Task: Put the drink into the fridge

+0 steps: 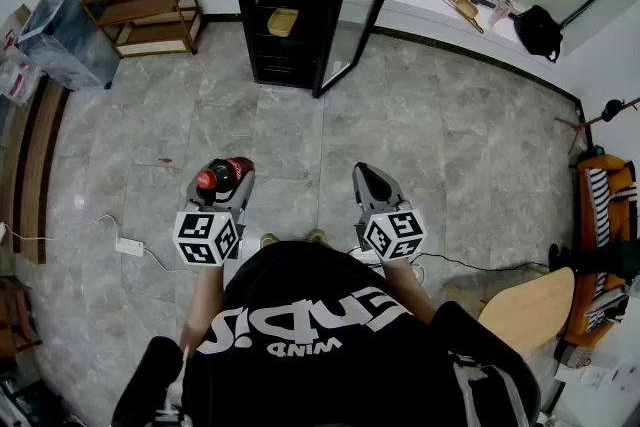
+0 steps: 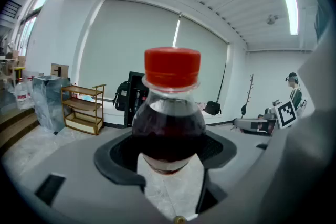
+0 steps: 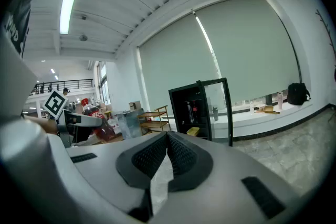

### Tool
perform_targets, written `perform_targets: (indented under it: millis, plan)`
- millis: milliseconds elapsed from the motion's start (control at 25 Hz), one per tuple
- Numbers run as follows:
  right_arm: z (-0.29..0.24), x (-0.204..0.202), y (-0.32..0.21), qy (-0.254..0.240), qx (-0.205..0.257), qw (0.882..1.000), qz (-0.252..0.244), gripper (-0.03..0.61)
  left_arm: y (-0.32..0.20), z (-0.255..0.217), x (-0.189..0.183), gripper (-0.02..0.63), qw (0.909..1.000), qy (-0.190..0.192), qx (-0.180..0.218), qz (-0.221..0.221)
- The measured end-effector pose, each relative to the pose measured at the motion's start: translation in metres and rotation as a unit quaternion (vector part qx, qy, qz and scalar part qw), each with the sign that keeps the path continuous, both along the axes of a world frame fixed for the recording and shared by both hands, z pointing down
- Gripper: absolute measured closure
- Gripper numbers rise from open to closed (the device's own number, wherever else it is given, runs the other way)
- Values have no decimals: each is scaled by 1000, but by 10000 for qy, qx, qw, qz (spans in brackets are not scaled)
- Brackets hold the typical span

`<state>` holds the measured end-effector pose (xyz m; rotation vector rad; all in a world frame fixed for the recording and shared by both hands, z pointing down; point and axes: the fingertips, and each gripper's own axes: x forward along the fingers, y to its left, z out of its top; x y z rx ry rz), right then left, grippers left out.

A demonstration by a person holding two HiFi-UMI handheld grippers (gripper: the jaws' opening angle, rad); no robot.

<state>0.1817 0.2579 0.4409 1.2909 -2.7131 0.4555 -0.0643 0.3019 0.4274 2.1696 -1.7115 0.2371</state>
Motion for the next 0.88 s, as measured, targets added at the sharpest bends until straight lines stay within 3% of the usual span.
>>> perform_targets:
  millis: [600,880]
  plan:
    - [9,-45,16,-152,-207,9995,-193,554,4,4,-27,307,9999,-81,9,152]
    - [9,-70,22,-148,-89,9998,-92,554,9,-1,-50,307,9991,-9,78,417]
